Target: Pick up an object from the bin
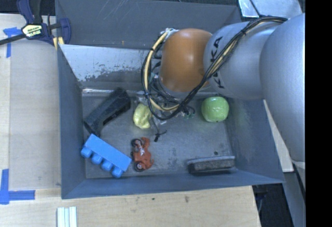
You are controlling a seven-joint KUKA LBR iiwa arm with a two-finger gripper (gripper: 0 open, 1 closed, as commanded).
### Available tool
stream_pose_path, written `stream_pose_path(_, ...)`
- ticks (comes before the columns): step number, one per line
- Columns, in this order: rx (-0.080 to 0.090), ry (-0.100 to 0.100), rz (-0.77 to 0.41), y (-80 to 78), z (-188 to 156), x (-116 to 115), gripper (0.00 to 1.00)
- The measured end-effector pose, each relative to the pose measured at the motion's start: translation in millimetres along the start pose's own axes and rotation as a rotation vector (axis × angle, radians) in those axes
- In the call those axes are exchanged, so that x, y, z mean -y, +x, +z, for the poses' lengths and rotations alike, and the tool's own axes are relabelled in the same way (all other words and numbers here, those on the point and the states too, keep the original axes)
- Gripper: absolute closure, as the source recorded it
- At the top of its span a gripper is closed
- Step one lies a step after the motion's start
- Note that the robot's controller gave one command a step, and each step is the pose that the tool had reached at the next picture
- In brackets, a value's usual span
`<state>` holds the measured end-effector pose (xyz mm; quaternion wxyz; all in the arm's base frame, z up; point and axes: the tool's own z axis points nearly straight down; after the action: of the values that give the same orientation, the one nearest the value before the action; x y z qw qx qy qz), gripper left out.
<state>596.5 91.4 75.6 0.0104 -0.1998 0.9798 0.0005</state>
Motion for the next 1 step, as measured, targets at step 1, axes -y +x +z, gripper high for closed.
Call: stream_pose_path(1,0.000,0.000,0.000,0.0,0.0,0.1,1.00)
